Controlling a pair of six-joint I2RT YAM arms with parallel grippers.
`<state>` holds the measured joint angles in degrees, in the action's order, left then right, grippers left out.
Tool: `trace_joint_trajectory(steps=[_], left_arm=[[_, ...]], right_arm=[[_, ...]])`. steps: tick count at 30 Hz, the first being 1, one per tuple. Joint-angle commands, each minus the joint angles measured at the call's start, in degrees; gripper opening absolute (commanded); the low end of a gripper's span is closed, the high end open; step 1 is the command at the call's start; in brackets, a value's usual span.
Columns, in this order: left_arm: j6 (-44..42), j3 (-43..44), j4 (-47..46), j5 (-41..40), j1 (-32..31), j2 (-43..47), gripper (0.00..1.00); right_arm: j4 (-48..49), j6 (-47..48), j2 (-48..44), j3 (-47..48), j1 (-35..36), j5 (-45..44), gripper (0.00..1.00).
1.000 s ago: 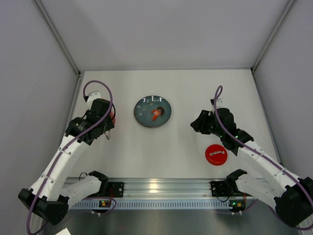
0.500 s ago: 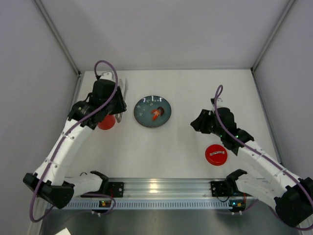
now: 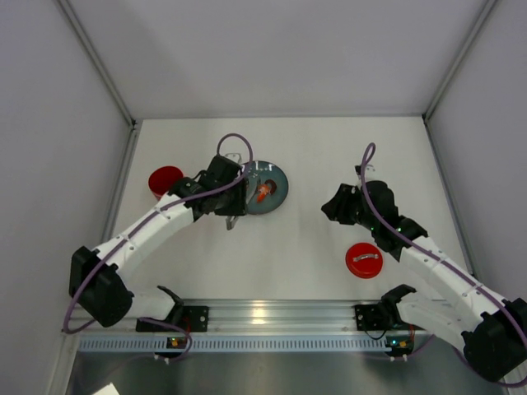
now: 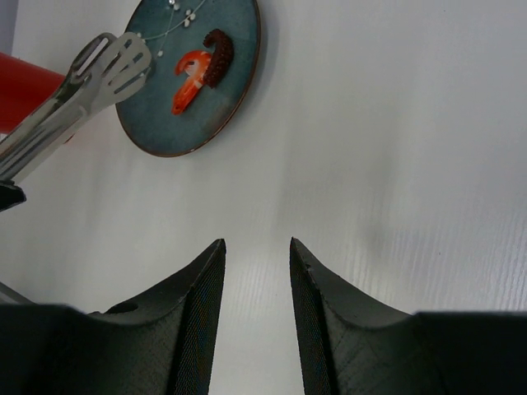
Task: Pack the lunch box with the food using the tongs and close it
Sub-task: Pick up the fake food from the plate.
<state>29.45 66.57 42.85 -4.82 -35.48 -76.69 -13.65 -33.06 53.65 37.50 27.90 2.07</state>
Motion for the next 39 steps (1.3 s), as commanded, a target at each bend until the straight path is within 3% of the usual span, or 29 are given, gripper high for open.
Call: trace_joint_trajectory(steps=[1,27,39], left_arm=[[0.5,-1.1,-6.3,2.0,-0.4,-0.6,0.46],[-0.4,-3.7,-8.6,4.5,-0.5,-7.0,0.46],[-1.0,-3.0,-6.6,4.4,-0.5,-7.1,0.38]], right_arm=[[-0.6,0.9,-0.9,1.5,0.8,-1.1,0.37],[0.0,1.2,0.0,1.0,0.8,-1.2,0.37],[-0.2,1.4,0.4,1.7,0.8,-1.1,0.37]])
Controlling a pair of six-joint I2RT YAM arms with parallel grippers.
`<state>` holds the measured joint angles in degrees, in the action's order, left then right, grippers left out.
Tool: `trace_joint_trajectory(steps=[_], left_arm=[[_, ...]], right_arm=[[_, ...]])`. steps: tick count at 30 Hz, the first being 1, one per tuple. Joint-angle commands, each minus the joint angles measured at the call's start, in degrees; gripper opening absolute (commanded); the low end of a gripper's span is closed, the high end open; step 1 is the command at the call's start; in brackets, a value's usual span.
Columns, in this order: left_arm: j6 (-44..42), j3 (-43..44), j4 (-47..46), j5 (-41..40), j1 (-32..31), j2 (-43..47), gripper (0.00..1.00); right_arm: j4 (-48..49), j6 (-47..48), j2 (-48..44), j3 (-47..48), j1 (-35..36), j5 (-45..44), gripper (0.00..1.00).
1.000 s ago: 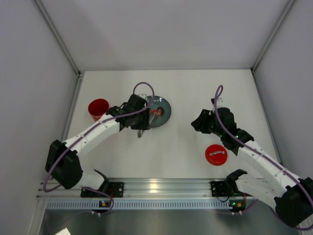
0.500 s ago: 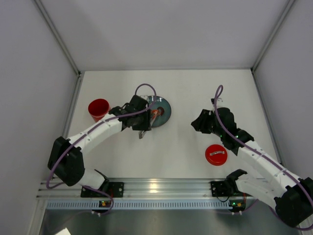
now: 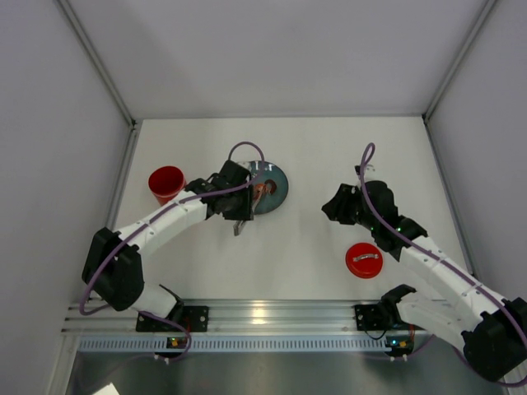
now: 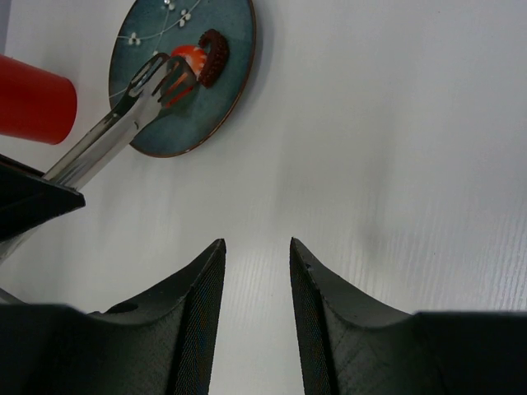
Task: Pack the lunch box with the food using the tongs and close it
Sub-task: Pick up the fake food from the plate.
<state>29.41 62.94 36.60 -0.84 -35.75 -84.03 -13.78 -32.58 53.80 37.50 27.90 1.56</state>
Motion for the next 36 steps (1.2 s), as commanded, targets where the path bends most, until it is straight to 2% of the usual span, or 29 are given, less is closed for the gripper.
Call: trace_joint_trajectory(steps=[1,8,17,24,36], left_arm=[[-1.0,0.5,-0.2,0.3,-0.3,0.4,0.37],[-1.1,1.0,0.1,-0.6,-0.2,2.4,0.28],[-1.5,4.2,2.7,-3.0,-0.2,4.5,0.22],[-1.4,6.4,4.5,-5.9,-0.2,7.2,0.21],[1.9,11.5,11.4,-18.1,-0.1,15.8,0.22]], right_arm=[[0.0,0.9,0.4,1.7,0.8,-0.5,0.37],[0.0,0.9,1.0,2.1,0.8,-0.2,0.36],[-0.1,0.8,1.0,2.3,0.8,-0.1,0.36],[0.1,0.8,1.0,2.0,0.8,0.1,0.36],[0.5,0.5,1.0,1.6,0.8,0.7,0.36]])
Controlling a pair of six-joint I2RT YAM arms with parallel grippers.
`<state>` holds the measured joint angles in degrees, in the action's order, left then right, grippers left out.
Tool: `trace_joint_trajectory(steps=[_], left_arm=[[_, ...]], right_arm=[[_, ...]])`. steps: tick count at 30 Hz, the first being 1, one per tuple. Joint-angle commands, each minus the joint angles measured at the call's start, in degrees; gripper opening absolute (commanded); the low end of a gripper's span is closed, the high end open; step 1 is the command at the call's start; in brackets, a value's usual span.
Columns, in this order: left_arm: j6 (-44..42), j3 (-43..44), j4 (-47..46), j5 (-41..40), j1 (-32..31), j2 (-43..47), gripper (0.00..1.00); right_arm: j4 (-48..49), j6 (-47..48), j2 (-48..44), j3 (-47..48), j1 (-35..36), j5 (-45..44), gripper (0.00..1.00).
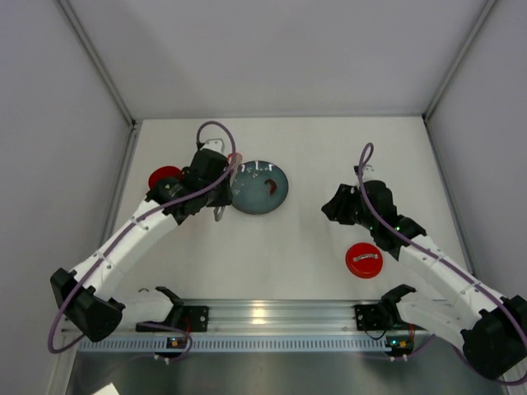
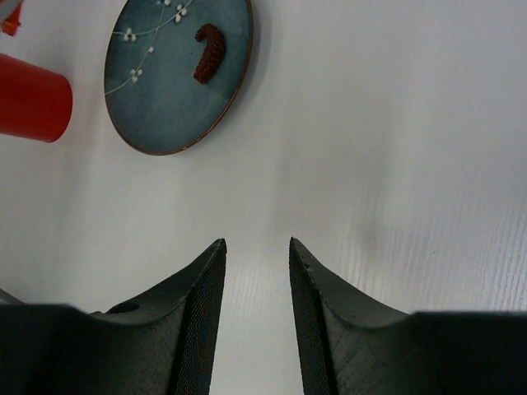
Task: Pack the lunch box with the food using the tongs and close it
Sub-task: Place the fake food in the packing box.
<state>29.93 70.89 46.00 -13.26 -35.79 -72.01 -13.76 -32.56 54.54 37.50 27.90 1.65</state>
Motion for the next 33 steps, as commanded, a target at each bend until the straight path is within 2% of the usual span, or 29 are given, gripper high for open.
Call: trace_joint_trajectory(steps=[1,6,16,33], left_arm=[[1.6,4.5,3.7,-7.0,-0.2,4.3,0.23],[3.6,5.2,8.0,-13.1,1.1,8.6,0.25],[6.9,1.4,13.0,-17.7,5.3,16.5,0.27],[8.7,-5.1,14.4,-17.9,8.5,19.8,0.32]], right_arm=[[0.5,0.5,0.3,1.6,0.8,0.7,0.36],[1.2,0.2,0.7,1.3,0.8,1.2,0.36],[1.6,-0.1,1.2,1.3,0.8,2.0,0.36],[2.2,-0.1,1.4,0.9,0.8,2.4,0.35]])
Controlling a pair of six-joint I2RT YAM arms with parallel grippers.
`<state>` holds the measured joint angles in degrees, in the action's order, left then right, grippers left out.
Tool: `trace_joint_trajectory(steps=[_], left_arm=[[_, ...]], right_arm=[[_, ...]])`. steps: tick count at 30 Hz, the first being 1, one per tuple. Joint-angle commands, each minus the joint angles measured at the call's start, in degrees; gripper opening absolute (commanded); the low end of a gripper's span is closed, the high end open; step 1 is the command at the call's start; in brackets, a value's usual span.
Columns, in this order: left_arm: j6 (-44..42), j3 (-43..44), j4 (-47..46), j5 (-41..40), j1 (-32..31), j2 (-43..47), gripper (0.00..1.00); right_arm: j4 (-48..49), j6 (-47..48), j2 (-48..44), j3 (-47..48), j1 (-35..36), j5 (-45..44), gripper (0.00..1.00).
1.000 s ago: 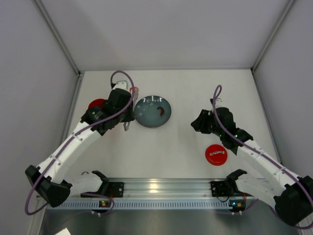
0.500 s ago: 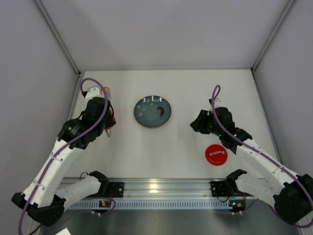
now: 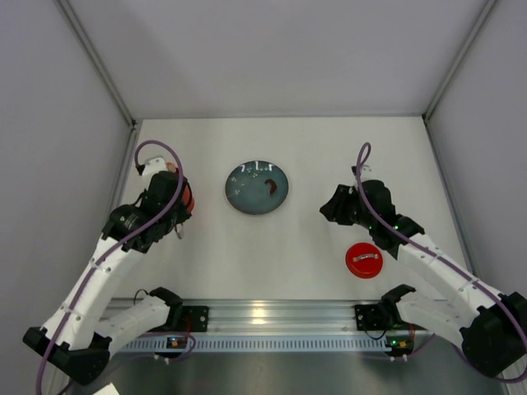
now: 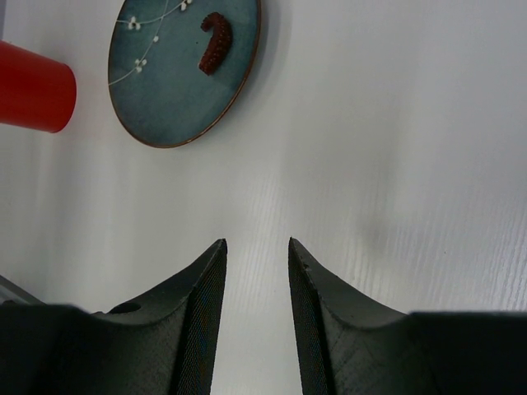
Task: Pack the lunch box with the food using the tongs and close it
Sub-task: Place the fake food in the packing box.
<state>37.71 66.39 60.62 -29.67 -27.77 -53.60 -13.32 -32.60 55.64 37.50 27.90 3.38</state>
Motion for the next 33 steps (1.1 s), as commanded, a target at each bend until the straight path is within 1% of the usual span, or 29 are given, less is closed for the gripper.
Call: trace_joint_trajectory(steps=[1,10,19,23,27,28,33], left_arm=[[0.9,-1.1,-0.2,-1.5,0.6,1.6,0.32],[1.0,-3.5,-1.0,-0.7,1.6,1.8,0.34],[0.5,-2.9,-1.8,-0.2,1.8,1.7,0.43],[-0.1,-1.5,-2.2,-0.1,1.8,1.0,0.43],[-2.1,2.9,-2.7,0.7,1.8,-1.5,0.42],[-3.4,5.5,-3.0,1.1,1.8,-2.1,0.42],[-7.1,14.2,-4.3,6.0,1.8,-8.2,0.41]], right_arm=[[1.7,0.0,0.3,0.9,0.8,0.8,0.35],[1.7,0.3,0.5,1.2,0.8,0.8,0.36],[1.5,0.5,0.9,1.8,0.8,0.9,0.36],[1.5,0.6,1.2,2.1,0.8,0.9,0.35],[1.1,0.8,1.2,2.5,0.8,0.8,0.35],[1.0,0.9,1.1,2.6,0.8,0.8,0.35],[0.7,0.9,0.8,2.8,0.8,0.5,0.36]])
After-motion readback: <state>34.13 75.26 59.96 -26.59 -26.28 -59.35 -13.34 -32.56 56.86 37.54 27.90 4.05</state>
